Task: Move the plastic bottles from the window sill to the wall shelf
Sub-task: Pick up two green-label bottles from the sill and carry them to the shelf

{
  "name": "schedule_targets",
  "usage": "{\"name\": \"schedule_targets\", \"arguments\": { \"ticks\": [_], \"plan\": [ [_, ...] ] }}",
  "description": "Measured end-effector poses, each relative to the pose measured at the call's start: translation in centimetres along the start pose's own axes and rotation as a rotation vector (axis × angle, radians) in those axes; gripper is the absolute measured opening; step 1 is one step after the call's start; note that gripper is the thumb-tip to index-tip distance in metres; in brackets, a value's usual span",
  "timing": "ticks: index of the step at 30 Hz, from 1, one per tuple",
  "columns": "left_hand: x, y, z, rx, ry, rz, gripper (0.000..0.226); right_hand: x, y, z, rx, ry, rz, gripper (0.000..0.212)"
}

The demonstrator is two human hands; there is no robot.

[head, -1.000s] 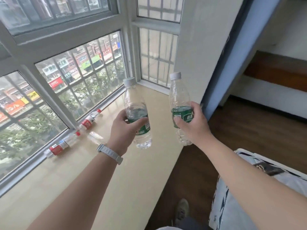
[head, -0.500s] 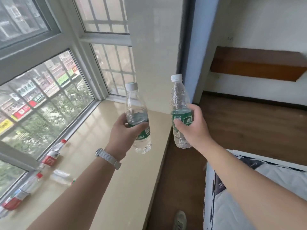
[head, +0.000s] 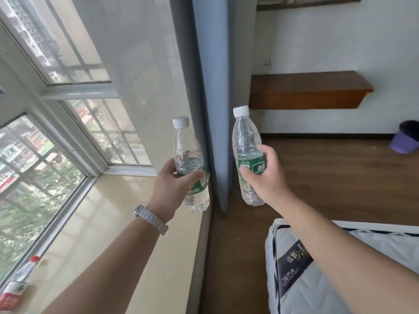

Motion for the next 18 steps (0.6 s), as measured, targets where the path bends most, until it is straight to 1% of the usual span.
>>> {"name": "schedule_targets", "arguments": {
  "ticks": [4,8,11,16,18],
  "plan": [
    [-2.3,3.3,0.7,-0.008,0.025,-0.078,0.036,-1.6,-2.6,1.1,0.015,0.03,0.052,0.054],
    [-5.1,6.9,1.6,0.008,0.044,-0.165,0.042,-3.4,-5.1,2.2,-0.003,0.071,0.121,0.06],
    [-7.4,8.9,1.7,0.024,0.055,-0.218,0.04,-4.8,-5.9,3.0,0.001,0.083,0.159,0.061],
    [-12.7,11.5,1.5,0.014,0.082,-0.29,0.049,-8.7,-6.3,4.8,-0.006,0.131,0.204,0.06],
    [-15.2,12.3,1.3,0.034,0.077,-0.309,0.048,-10.9,-5.9,5.3,0.01,0.146,0.223,0.06]
  ]
}}
Point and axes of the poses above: each hand's wrist, its own x-axis away from the middle knuckle, its own y-axis out of the palm, z = x × y, the point moved 6 cm from there along -x, towards the middle knuckle, and after that the axes turned 2 degrees about x, right-handed, at the moved point
